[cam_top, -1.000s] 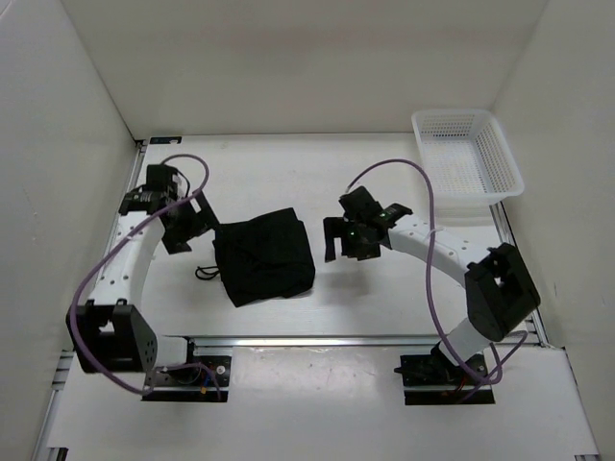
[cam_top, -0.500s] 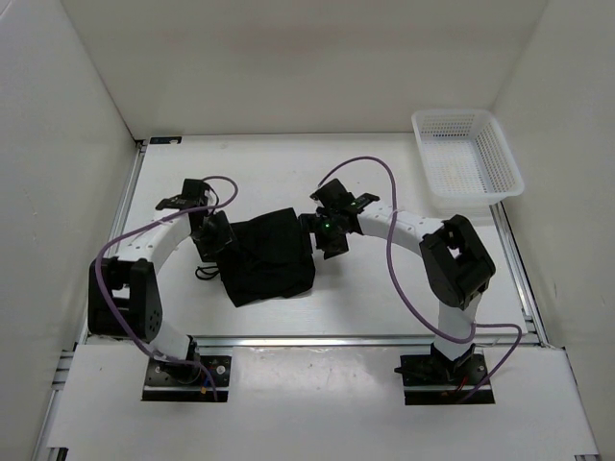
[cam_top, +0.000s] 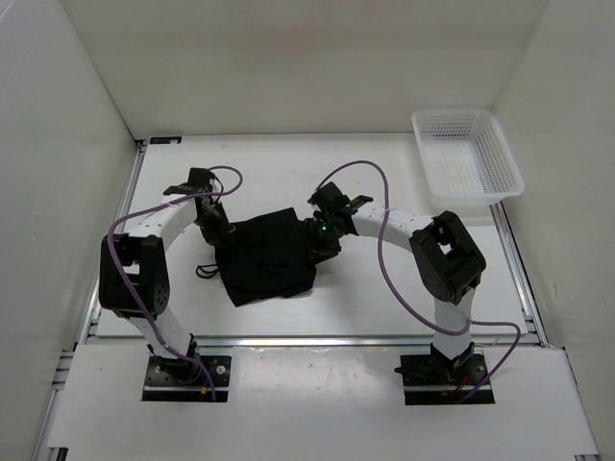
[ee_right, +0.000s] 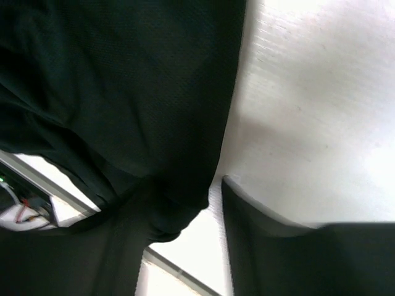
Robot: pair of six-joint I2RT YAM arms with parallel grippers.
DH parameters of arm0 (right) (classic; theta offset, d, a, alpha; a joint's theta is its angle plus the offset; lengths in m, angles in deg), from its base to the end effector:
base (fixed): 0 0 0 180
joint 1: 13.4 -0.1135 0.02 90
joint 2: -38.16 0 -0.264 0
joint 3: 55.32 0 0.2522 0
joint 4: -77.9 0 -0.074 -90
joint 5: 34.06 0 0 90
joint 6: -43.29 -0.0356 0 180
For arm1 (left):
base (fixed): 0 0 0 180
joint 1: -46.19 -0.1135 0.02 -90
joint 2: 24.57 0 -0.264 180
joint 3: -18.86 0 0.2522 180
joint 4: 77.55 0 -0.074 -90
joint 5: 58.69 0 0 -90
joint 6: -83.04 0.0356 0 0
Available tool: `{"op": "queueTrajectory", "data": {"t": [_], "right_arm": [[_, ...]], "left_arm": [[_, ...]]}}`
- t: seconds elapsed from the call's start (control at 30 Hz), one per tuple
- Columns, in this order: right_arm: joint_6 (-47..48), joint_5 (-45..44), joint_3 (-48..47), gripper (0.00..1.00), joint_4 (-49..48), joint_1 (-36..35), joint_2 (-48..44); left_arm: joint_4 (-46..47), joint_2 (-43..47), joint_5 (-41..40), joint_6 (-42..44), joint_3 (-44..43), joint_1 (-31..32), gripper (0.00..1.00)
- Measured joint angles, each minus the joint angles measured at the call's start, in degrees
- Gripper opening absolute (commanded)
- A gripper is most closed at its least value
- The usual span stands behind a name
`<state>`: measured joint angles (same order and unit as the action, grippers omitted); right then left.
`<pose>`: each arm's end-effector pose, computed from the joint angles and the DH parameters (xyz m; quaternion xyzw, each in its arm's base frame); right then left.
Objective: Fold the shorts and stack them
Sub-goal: Fold the shorts
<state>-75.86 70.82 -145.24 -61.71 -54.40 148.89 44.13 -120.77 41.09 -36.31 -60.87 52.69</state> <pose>0.2970 0.2703 0.1758 -0.1312 0.9520 0.2443 0.1297 0.3162 -0.0421 0.1992 -0.1846 0.9703 -0.1210 0.0995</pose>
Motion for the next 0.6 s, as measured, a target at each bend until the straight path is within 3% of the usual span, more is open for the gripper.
{"op": "queueTrajectory", "data": {"t": [0.07, 0.13, 0.47, 0.6], "right_arm": [[-0.7, 0.3, -0.3, 0.17, -0.1, 0.0, 0.4], [-1.0, 0.4, -0.6, 0.12, -0.3, 0.0, 0.7], [-2.0, 0.5, -0.6, 0.13, -0.7, 0.0, 0.9], [-2.0, 0.5, -0.6, 0.14, -0.7, 0.0, 0.9]], "left_arm": [[0.0, 0.3, 0.1, 0.3, 0.0, 0.0, 0.1], [-0.1, 1.1, 0.2, 0.4, 0.0, 0.0, 0.1], [-4.8, 16.2, -1.5, -0.3, -2.4, -1.4, 0.11], [-5.1, 16.3, -2.0, -1.0, -2.7, -2.2, 0.11]]}}
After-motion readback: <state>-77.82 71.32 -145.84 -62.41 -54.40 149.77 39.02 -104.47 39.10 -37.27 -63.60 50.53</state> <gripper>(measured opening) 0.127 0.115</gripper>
